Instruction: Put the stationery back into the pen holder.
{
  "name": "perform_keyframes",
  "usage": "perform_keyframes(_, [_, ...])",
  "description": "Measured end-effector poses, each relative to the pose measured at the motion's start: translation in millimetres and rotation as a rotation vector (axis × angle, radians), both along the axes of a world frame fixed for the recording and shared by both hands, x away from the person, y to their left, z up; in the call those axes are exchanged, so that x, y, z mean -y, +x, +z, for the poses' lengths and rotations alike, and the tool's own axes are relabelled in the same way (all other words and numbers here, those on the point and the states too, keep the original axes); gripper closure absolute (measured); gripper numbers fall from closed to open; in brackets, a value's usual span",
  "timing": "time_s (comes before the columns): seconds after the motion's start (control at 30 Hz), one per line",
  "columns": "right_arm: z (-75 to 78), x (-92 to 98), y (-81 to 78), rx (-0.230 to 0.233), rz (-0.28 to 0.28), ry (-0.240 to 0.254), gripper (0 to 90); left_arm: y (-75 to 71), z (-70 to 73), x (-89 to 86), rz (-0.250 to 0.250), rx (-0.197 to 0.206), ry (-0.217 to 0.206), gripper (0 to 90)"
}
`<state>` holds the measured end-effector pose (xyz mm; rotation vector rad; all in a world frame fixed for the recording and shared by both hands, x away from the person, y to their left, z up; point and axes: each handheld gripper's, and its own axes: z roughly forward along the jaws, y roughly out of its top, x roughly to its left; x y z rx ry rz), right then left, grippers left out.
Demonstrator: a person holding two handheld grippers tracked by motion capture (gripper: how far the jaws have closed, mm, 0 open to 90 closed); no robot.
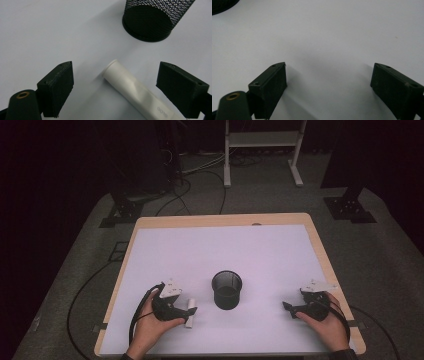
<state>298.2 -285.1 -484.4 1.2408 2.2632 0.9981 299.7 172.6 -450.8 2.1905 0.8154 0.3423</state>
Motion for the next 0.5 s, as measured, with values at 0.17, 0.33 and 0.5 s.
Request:
perform_keyframes(0.17, [0.0,0.1,0.1,0.0,0.0,0.0,12.1,5.6,-2.9,9.9,0.002,-0.006,0.017,15.6])
perform_keyframes(0.33, [-0.1,0.2,0.1,0.0,0.0,0.001,12.1,9.0,-5.8,14.6,0.018,-0.017,0.042,18.2])
perform_keyframes(0.5, [0.0,0.2,0.2,-0.001,0.0,0.002,12.1,12.8,-10.1,16.8,0.037,-0.044,0.059,22.7])
